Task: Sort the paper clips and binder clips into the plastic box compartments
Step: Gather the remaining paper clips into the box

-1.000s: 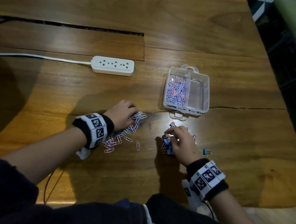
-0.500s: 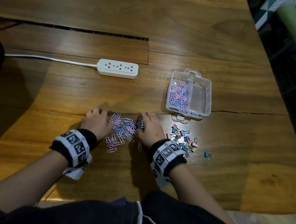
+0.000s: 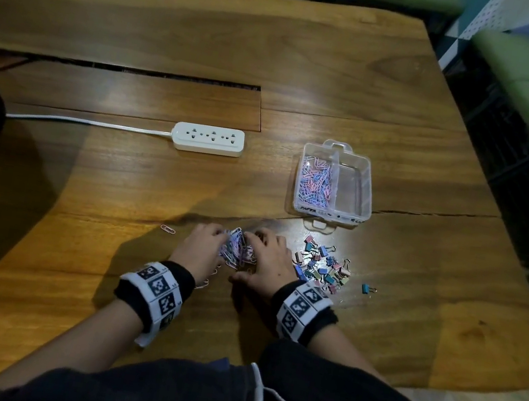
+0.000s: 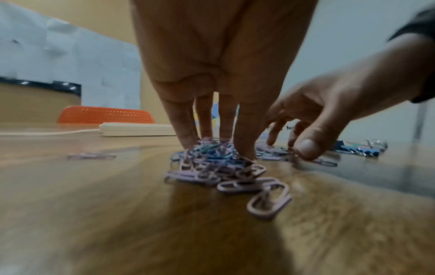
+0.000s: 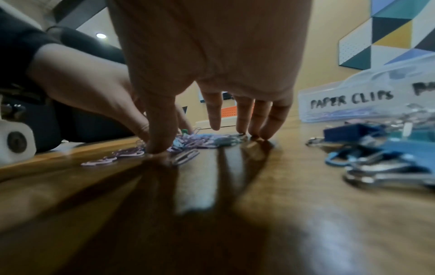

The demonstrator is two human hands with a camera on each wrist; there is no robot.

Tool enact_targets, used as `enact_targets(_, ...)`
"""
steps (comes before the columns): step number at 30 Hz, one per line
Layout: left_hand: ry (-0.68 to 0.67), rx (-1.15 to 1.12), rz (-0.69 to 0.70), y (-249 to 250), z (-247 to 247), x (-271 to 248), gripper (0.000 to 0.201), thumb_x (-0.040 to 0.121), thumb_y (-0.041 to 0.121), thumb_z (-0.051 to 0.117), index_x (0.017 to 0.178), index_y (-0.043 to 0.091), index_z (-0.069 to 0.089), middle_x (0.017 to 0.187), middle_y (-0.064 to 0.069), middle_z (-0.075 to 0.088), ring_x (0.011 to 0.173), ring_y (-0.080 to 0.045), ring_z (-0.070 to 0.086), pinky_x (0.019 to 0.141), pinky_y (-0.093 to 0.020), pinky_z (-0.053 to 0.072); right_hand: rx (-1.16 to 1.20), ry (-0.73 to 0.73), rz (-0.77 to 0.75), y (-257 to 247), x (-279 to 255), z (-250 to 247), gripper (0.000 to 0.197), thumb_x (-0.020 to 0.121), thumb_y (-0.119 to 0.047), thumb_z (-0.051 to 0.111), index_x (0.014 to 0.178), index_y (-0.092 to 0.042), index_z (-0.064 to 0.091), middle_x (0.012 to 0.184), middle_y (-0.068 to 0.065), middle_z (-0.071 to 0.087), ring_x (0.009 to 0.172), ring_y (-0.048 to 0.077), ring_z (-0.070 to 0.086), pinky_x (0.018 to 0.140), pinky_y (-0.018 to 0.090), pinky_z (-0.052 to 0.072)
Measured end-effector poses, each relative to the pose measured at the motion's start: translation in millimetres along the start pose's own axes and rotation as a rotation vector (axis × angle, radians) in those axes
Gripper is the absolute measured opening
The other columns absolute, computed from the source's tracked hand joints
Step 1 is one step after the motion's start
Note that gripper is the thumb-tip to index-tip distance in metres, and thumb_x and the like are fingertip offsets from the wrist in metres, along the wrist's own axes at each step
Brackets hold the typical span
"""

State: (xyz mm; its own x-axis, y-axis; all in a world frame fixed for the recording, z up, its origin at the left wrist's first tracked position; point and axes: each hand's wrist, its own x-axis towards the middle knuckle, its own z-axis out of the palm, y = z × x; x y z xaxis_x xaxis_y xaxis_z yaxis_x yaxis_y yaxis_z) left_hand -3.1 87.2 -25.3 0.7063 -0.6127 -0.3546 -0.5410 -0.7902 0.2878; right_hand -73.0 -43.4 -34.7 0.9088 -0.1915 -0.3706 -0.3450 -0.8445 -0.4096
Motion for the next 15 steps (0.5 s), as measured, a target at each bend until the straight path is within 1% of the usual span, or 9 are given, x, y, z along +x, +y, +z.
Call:
enact_targets(2,0.007,0.028,0.046,1.5,-1.3,0.7,0.035,0.09,0.019,0.052,0.125,0.016,0.053,0.129,-0.004,0.051,0.12,-0.022,0.043,0.096,-0.035,0.044,-0.026,0.008,-0.042,-4.9,4.4,2.9,0.075,0.072,-0.035,0.07,0.136,-0.023,0.032,0.142,0.008,0.03,0.128,0.026,0.028,0.106,0.043,0.028)
enact_targets(4,0.01,0.011,0.048,2.0,-4.8,0.4,0.024,0.09,0.018,0.051,0.113,0.015,0.06,0.116,-0.005,0.057,0.112,-0.023,0.049,0.088,-0.034,0.045,-0.02,0.034,-0.078,-8.5,7.8,3.5,0.067,0.076,-0.026,0.067,0.135,-0.02,0.035,0.137,0.011,0.035,0.123,0.027,0.033,0.105,0.041,0.033)
enact_targets(6,0.023,-0.06,0.024,0.5,-7.8,0.6,0.019,0.09,0.017,0.051,0.104,0.013,0.063,0.109,-0.005,0.06,0.104,-0.022,0.054,0.084,-0.032,0.044,-0.018,0.045,-0.094,-10.9,11.1,2.4,0.06,0.08,-0.019,0.063,0.134,-0.018,0.037,0.132,0.011,0.039,0.119,0.027,0.036,0.102,0.039,0.036)
enact_targets(9,0.028,-0.259,-0.064,-4.5,-12.5,0.4,0.015,0.088,0.013,0.056,0.099,0.01,0.066,0.104,-0.006,0.064,0.091,-0.018,0.057,0.082,-0.028,0.047,0.014,0.003,-0.089,-11.9,15.3,0.4,0.05,0.081,-0.015,0.062,0.128,-0.014,0.045,0.126,0.01,0.043,0.114,0.026,0.04,0.1,0.039,0.039)
enact_targets(11,0.033,-0.388,-0.133,-8.4,-16.5,-0.8,0.014,0.085,0.011,0.061,0.098,0.009,0.067,0.098,-0.006,0.066,0.083,-0.017,0.059,0.077,-0.028,0.051,0.02,0.017,-0.1,-11.3,16.0,0.4,0.039,0.082,-0.014,0.06,0.12,-0.011,0.052,0.122,0.009,0.047,0.112,0.026,0.043,0.099,0.039,0.041)
enact_targets(13,0.04,-0.501,-0.18,-11.7,-19.8,-2.0,0.012,0.084,0.01,0.063,0.095,0.01,0.068,0.09,-0.002,0.064,0.079,-0.017,0.062,0.074,-0.03,0.054,0.051,0.047,-0.107,-9.3,15.4,0.9,0.027,0.083,-0.013,0.058,0.11,-0.009,0.058,0.116,0.009,0.051,0.108,0.025,0.045,0.096,0.036,0.042)
enact_targets(15,0.052,-0.598,-0.207,-12.9,-23.1,-2.7,0.011,0.084,0.01,0.063,0.093,0.01,0.067,0.086,0.0,0.062,0.077,-0.015,0.061,0.07,-0.027,0.053,0.127,0.062,-0.097,-6.7,15.1,0.3,0.019,0.084,-0.011,0.056,0.102,-0.006,0.062,0.11,0.01,0.054,0.103,0.025,0.048,0.093,0.034,0.042)
